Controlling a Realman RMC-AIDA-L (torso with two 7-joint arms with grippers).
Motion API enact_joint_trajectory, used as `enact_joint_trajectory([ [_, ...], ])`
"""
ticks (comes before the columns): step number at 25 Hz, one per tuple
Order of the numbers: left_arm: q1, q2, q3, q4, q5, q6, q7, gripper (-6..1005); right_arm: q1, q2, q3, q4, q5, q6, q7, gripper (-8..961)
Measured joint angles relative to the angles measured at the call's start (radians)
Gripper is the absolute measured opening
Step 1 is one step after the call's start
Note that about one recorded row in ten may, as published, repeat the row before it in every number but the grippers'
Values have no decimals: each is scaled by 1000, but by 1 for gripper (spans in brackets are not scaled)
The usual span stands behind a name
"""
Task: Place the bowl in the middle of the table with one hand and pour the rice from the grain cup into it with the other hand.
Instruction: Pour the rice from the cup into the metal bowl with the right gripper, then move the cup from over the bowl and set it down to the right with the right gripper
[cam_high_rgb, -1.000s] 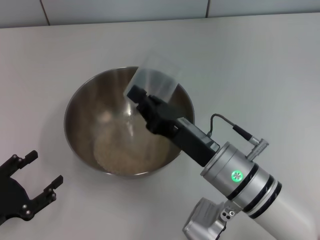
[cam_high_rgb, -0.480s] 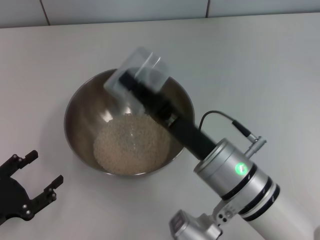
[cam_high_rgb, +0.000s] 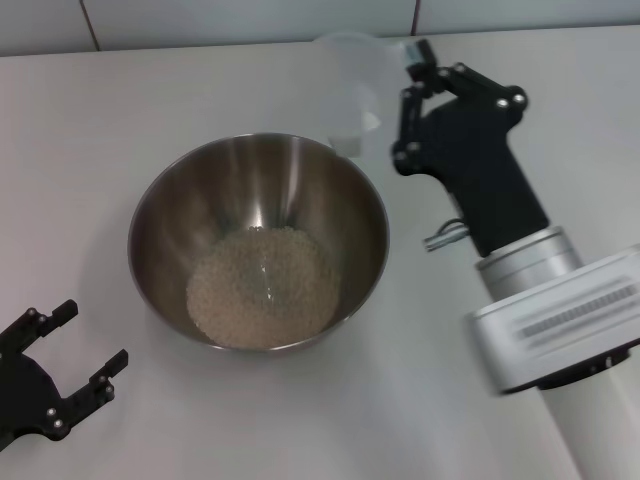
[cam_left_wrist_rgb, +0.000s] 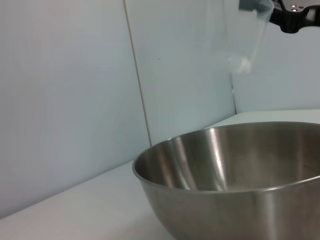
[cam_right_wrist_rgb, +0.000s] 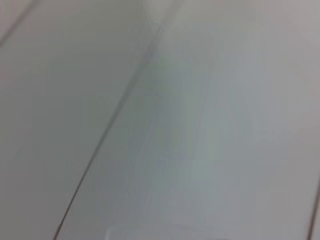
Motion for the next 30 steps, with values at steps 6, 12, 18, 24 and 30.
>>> enact_joint_trajectory([
  [6, 2, 0, 0, 2, 0, 5, 0, 754, -2, 6, 68, -226, 1, -17, 487, 1],
  [12, 2, -2, 0, 3, 0, 6, 0, 754, 4, 10, 78, -348, 23, -21, 532, 1],
  [18, 1, -3, 0, 3, 0, 6, 1, 755, 21, 10, 74, -433, 26, 74, 608, 8],
  [24, -2, -5, 0, 7, 0, 6, 1, 755, 87, 11, 54, -471, 18, 238, 655, 25],
  [30, -4, -5, 2, 8, 0, 8, 2, 754, 129, 11, 18, -474, 16, 297, 651, 42],
])
